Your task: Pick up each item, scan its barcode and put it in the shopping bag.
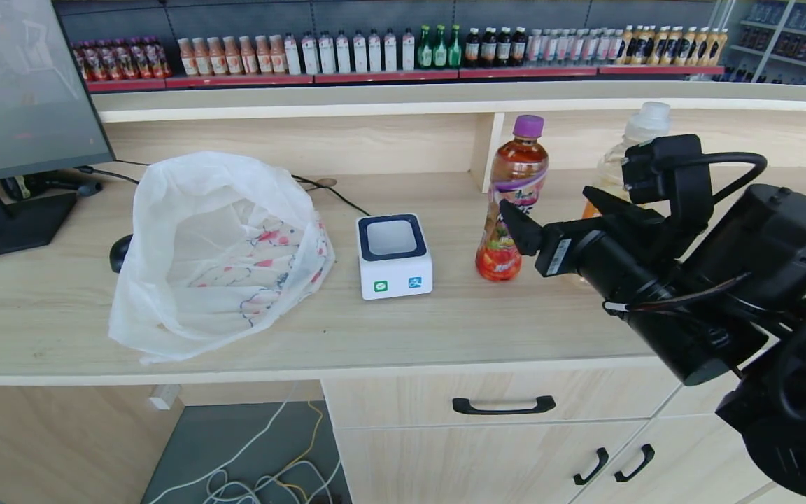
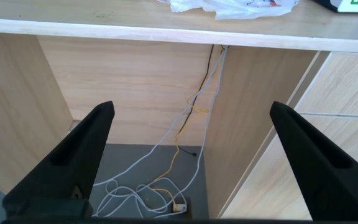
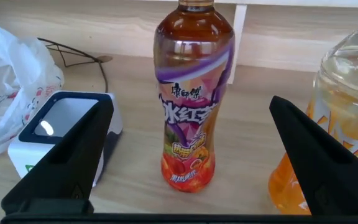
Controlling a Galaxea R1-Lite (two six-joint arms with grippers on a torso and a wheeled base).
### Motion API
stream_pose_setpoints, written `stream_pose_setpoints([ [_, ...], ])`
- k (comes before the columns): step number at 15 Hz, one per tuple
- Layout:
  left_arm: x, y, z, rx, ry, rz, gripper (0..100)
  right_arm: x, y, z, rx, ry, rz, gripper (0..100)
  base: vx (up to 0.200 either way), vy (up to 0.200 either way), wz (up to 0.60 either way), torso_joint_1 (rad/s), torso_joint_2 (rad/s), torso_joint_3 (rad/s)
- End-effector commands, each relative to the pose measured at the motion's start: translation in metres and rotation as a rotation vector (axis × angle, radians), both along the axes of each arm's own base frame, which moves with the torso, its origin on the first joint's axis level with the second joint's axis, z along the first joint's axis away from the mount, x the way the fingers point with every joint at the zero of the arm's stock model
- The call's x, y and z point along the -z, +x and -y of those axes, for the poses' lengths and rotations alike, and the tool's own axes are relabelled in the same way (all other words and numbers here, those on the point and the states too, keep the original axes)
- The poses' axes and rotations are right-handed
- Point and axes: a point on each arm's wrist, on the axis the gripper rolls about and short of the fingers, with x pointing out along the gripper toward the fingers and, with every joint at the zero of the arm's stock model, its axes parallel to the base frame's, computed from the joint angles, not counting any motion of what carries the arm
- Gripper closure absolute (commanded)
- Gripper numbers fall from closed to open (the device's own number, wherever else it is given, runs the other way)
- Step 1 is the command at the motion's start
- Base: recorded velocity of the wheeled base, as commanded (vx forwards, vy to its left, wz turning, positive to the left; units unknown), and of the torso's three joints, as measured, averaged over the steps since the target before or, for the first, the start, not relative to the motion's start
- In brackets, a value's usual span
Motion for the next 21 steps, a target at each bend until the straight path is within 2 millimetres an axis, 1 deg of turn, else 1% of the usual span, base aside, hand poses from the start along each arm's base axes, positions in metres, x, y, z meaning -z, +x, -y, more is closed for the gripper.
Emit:
stream_pose_setpoints([
  [1,0.000,0.000,0.000,0.001,0.000,0.000,0,0.012,0.008,-0.006,0.002,-0.020,-0.030,0,0.000,0.000,0.00,0.000,0.00,0.000],
  [3,0.000,0.000,0.000,-0.001,0.000,0.001,0,0.011,0.013,-0.009,0.003,-0.014,-0.024,0,0.000,0.000,0.00,0.000,0.00,0.000],
  [5,0.000,0.000,0.000,-0.001,0.000,0.001,0,0.007,0.023,-0.016,0.013,0.024,-0.011,0,0.000,0.000,0.00,0.000,0.00,0.000],
  [8,0.000,0.000,0.000,-0.001,0.000,0.001,0,0.008,0.037,-0.025,0.013,0.040,-0.001,0,0.000,0.000,0.00,0.000,0.00,0.000],
  [12,0.000,0.000,0.000,-0.001,0.000,0.001,0,0.015,0.042,-0.026,0.018,0.043,-0.021,0,0.000,0.000,0.00,0.000,0.00,0.000],
  [18,0.000,0.000,0.000,-0.001,0.000,0.001,0,0.023,0.053,-0.017,0.056,0.036,-0.031,0,0.000,0.000,0.00,0.000,0.00,0.000],
  [21,0.000,0.000,0.000,0.001,0.000,0.000,0,0.030,0.056,-0.019,0.058,0.028,-0.044,0,0.000,0.000,0.00,0.000,0.00,0.000],
])
